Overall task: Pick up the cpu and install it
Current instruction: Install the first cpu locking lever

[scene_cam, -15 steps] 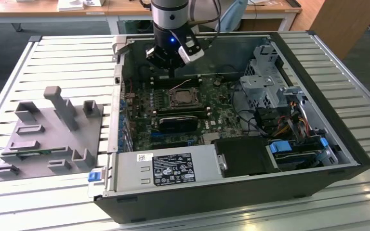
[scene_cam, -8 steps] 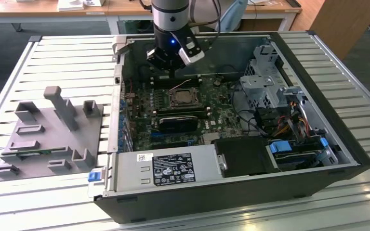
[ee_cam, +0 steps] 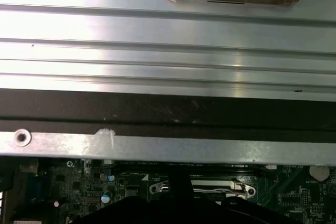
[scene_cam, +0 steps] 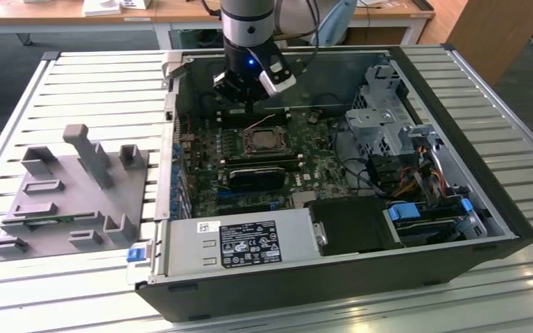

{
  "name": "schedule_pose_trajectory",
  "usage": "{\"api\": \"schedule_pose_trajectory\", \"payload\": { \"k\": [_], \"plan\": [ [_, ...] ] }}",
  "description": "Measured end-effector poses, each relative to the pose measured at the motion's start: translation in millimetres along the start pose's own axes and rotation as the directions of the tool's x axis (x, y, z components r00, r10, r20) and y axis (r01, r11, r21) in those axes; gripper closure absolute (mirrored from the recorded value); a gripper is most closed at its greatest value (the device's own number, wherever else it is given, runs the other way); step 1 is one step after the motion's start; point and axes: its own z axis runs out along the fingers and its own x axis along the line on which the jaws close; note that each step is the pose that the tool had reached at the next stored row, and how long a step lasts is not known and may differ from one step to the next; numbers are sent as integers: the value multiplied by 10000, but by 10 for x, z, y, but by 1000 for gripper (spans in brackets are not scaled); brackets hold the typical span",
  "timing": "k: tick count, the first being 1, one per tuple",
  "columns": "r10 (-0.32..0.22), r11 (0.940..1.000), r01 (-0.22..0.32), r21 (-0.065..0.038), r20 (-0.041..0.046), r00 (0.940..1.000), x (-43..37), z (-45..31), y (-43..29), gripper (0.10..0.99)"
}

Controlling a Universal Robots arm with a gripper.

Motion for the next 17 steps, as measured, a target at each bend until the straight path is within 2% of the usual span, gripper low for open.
{"api": "schedule_pose_trajectory", "payload": {
  "k": [11, 17],
  "plan": [
    [-2, 10000, 2, -1, 0, 10000, -5, 39, -5, 980],
    [-1, 10000, 1, 0, 0, 10000, -69, 86, -12, 980]
  ]
}}
